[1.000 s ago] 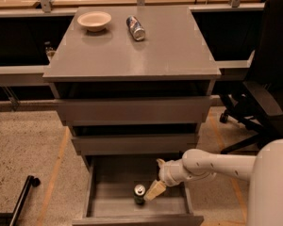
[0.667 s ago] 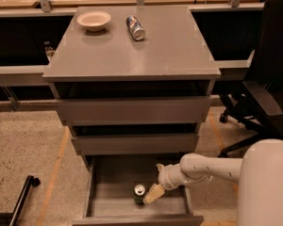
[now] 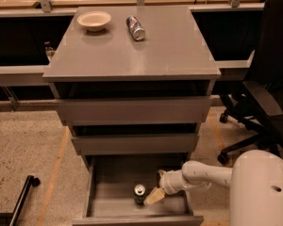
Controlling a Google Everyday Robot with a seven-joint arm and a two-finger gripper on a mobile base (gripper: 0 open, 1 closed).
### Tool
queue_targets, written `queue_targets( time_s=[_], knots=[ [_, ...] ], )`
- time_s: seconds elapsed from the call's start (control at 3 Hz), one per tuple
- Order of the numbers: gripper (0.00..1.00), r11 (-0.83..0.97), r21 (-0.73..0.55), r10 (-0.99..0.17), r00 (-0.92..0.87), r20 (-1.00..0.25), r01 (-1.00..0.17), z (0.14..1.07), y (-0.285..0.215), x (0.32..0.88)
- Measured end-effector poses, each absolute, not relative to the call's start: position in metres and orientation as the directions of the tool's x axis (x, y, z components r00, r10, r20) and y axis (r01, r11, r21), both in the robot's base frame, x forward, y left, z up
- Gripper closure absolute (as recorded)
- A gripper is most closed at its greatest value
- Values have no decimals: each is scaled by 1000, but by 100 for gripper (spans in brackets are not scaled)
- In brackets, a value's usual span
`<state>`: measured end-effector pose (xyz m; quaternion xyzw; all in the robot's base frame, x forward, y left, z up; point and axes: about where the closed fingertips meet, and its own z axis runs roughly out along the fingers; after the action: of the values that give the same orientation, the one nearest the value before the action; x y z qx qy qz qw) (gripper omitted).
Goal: Pick green can from bottom drawer and place on counter
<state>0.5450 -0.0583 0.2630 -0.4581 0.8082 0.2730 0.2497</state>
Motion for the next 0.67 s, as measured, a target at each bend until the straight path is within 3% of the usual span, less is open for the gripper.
queue_targets(
  time_s=[0.67],
  knots=[
    [0,439,297,-488,-503,-714,-848,204,-40,567]
  ],
)
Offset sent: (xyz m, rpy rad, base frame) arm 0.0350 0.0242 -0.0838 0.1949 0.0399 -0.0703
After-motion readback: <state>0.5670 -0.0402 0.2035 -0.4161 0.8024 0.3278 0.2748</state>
